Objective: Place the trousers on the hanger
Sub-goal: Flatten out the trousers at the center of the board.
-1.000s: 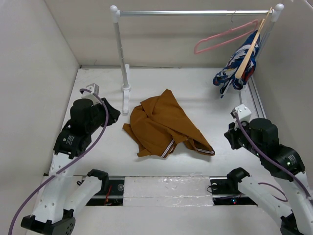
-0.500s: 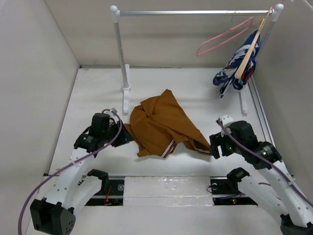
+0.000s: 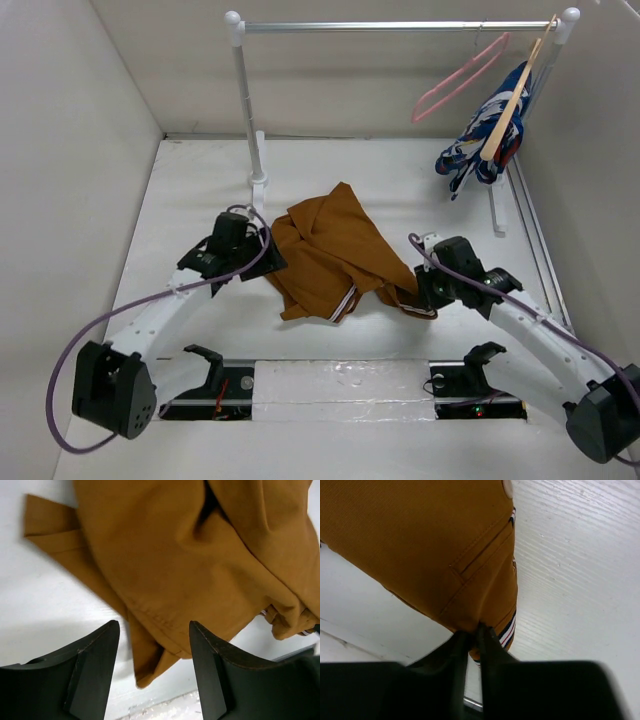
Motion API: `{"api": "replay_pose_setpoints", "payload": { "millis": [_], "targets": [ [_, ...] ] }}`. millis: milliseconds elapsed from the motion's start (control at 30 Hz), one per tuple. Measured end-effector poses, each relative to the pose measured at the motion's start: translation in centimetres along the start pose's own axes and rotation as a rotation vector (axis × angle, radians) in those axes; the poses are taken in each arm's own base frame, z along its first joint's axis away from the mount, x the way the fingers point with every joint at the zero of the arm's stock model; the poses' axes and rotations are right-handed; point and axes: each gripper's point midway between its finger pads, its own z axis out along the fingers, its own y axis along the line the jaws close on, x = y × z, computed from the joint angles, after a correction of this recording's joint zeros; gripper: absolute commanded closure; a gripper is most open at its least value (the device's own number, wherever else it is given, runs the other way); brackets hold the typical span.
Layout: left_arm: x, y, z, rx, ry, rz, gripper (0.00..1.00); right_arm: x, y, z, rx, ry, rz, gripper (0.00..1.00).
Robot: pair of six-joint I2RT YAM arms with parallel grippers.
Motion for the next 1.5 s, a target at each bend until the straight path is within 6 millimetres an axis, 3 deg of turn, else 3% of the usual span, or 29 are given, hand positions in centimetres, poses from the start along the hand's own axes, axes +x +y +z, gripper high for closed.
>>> {"api": "replay_pose_setpoints", "payload": {
  "millis": [33, 133, 233, 333, 467, 500, 533, 567, 600, 700, 733, 767, 800, 833, 867, 967, 1000, 1033, 1100, 1167, 1300, 1400, 1500],
  "targets": [
    [0.2, -0.5, 0.6, -0.004, 0.002, 0.028, 0.46, 0.1, 0.0, 0.4, 0.001, 0.006, 0.004, 1.00],
    [2.1, -1.4, 1.1, 0.012, 0.017, 0.061, 0.43, 0.1, -0.5, 0.8, 0.025, 0.009, 0.016, 1.00],
    [3.2, -0.5, 0.6, 0.011, -0.001, 0.024, 0.43, -1.1, -1.7, 0.1, 0.084, -0.028, 0.018, 1.00],
    [3.9, -0.3, 0.2, 0.021, -0.010, -0.012, 0.45, -4.8, -3.8, -1.6, 0.175, -0.102, 0.039, 1.00],
    [5.2, -0.5, 0.4, 0.015, 0.006, -0.035, 0.48, -11.6, -7.4, -3.6, 0.322, -0.205, 0.066, 1.00],
    [5.5, -0.4, 0.5, 0.012, 0.012, -0.046, 0.48, -12.8, -8.3, -3.8, 0.362, -0.218, 0.074, 0.73],
    [5.7, -0.2, 0.6, 0.003, 0.015, -0.057, 0.48, -13.9, -9.3, -3.7, 0.404, -0.232, 0.087, 0.58],
    [5.9, 0.1, 0.7, -0.008, 0.018, -0.070, 0.48, -14.0, -9.5, -3.7, 0.408, -0.233, 0.085, 0.34],
    [6.0, 0.3, 1.0, -0.020, 0.021, -0.080, 0.48, -15.0, -11.1, -3.1, 0.469, -0.236, 0.103, 0.29],
    [6.3, 0.9, 1.9, -0.062, 0.040, -0.108, 0.52, -15.2, -11.9, -2.2, 0.483, -0.200, 0.095, 0.25],
    [6.5, 1.1, 2.2, -0.072, 0.047, -0.116, 0.53, -15.1, -11.4, -2.1, 0.463, -0.197, 0.082, 0.26],
    [6.6, 1.2, 2.4, -0.078, 0.051, -0.124, 0.54, -15.2, -10.3, -2.1, 0.428, -0.208, 0.062, 0.33],
    [6.7, 1.3, 2.5, -0.080, 0.052, -0.133, 0.56, -15.2, -8.8, -2.4, 0.389, -0.231, 0.035, 0.74],
    [6.7, 1.3, 2.6, -0.080, 0.051, -0.141, 0.58, -14.8, -6.7, -2.8, 0.328, -0.257, 0.001, 0.92],
    [6.7, 1.3, 2.7, -0.077, 0.049, -0.146, 0.60, -14.3, -4.4, -3.3, 0.260, -0.290, -0.017, 1.00],
    [6.9, 1.1, 2.8, -0.068, 0.053, -0.152, 0.62, -11.6, 3.5, -4.6, -0.038, -0.404, -0.094, 0.96],
    [7.0, 1.1, 2.9, -0.067, 0.059, -0.152, 0.62, -9.8, 6.0, -4.5, -0.148, -0.409, -0.111, 0.72],
    [7.3, 1.0, 3.1, -0.065, 0.069, -0.148, 0.62, -8.1, 8.0, -4.4, -0.233, -0.408, -0.124, 0.60],
    [8.3, 0.7, 3.6, -0.061, 0.106, -0.131, 0.62, -4.9, 10.8, -3.4, -0.352, -0.359, -0.158, 0.42],
    [9.6, 0.5, 4.0, -0.059, 0.149, -0.116, 0.60, -2.3, 13.0, -2.2, -0.417, -0.272, -0.214, 0.38],
    [11.8, 0.1, 4.7, -0.032, 0.219, -0.135, 0.62, -0.7, 16.8, 0.4, -0.447, -0.137, -0.375, 0.36],
    [11.7, -0.6, 5.2, 0.001, 0.213, -0.159, 0.64, -1.7, 19.4, 2.3, -0.399, -0.094, -0.493, 0.33],
    [11.6, -0.9, 5.5, 0.015, 0.207, -0.183, 0.72, -2.8, 20.0, 4.0, -0.333, -0.107, -0.545, 0.30]
  ]
}}
